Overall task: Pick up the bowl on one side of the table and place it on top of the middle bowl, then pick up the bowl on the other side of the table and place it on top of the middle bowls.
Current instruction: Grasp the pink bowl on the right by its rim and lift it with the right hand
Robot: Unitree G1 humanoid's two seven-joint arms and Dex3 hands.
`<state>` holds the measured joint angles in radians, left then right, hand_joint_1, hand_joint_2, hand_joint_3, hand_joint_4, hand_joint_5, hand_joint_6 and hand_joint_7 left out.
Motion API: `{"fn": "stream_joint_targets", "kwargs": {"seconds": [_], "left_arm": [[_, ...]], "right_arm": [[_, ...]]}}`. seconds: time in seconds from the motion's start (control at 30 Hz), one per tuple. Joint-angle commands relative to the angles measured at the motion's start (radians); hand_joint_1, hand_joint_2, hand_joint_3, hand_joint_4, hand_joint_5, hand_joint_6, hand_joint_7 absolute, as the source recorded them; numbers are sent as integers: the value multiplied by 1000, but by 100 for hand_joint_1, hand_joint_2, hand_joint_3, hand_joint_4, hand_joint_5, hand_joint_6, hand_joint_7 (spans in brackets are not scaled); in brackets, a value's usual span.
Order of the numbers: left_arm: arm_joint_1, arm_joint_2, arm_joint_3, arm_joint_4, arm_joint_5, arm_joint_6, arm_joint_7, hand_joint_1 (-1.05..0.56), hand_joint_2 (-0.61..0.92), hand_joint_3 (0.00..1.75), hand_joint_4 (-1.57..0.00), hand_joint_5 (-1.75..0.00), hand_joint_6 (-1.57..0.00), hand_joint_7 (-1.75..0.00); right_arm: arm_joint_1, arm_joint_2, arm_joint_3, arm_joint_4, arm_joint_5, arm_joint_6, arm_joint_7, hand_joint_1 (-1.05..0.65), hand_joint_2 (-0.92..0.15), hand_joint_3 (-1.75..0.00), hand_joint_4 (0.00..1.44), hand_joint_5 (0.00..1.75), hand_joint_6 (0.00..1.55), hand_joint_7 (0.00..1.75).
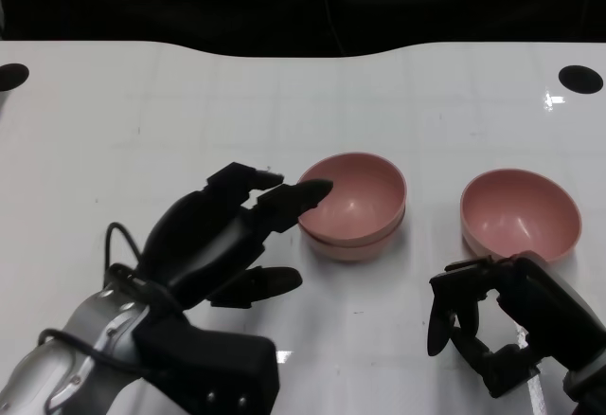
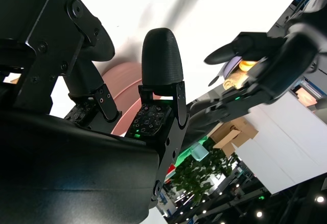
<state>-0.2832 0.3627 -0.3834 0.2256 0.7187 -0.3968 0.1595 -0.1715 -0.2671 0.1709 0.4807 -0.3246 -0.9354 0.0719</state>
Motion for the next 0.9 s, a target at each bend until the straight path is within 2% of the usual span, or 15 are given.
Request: {"fn": "stream_joint_targets", "kwargs": {"seconds": [0.03,0.13,0.23,0.33,0.37,0.4,0.43,0.47,0.53,0.57,0.63,0.73,0.9], "left_arm": [[61,32,55,-41,-35,-58,58,-34,92,28,-32,-89,-47,-17],[110,36,98,-44,-70,-138,114,-27,92,23,-50,-95,-59,-21],[172,39,138,-81,-104,-164,115,-22,92,23,-60,-104,-70,-27],[224,28,167,-108,-131,-169,109,-19,91,23,-62,-109,-74,-30],[254,22,179,-117,-154,-174,107,-16,86,29,-70,-108,-84,-38],[286,15,190,-119,-186,-188,106,-14,79,43,-73,-111,-88,-45],[307,10,197,-120,-208,-199,104,-11,70,60,-74,-126,-91,-55],[315,6,201,-119,-219,-206,100,-9,62,76,-73,-138,-92,-64],[341,-2,210,-117,-252,-225,92,-8,58,85,-73,-144,-92,-69],[362,-6,217,-115,-266,-242,96,-5,50,107,-79,-154,-90,-89],[389,-12,229,-112,-281,-266,102,-4,41,128,-82,-163,-86,-109],[412,-16,245,-124,-288,-281,93,-4,37,140,-84,-166,-85,-122],[416,-25,257,-125,-287,-291,82,-4,36,143,-85,-166,-84,-126]], "right_arm": [[4,-9,-2,-6,8,-1,-2,27,-5,-162,99,168,102,116],[5,-8,-4,-5,8,-4,-5,28,-5,-161,99,169,102,116],[8,-9,-7,-14,4,7,-8,27,-6,-161,98,169,102,116],[6,-6,-9,-12,7,5,-11,28,-6,-161,98,168,102,115],[3,-4,-11,-8,8,1,-16,29,-6,-161,98,167,102,115],[1,-2,-13,-6,9,1,-19,30,-6,-161,99,166,103,115],[0,-1,-14,-5,10,1,-21,30,-6,-161,99,166,103,115],[0,0,-14,-6,10,2,-22,30,-6,-161,99,166,103,115],[0,-1,-16,-11,16,12,-19,30,-6,-162,98,166,102,115],[1,-1,-17,-15,23,20,-14,30,-6,-162,97,168,102,114],[2,-2,-19,-23,31,32,-10,30,-6,-162,96,170,101,115],[1,-3,-21,-26,32,37,-13,31,-7,-160,95,173,100,115],[2,-3,-21,-29,33,40,-13,31,-8,-159,94,174,100,116]]}}
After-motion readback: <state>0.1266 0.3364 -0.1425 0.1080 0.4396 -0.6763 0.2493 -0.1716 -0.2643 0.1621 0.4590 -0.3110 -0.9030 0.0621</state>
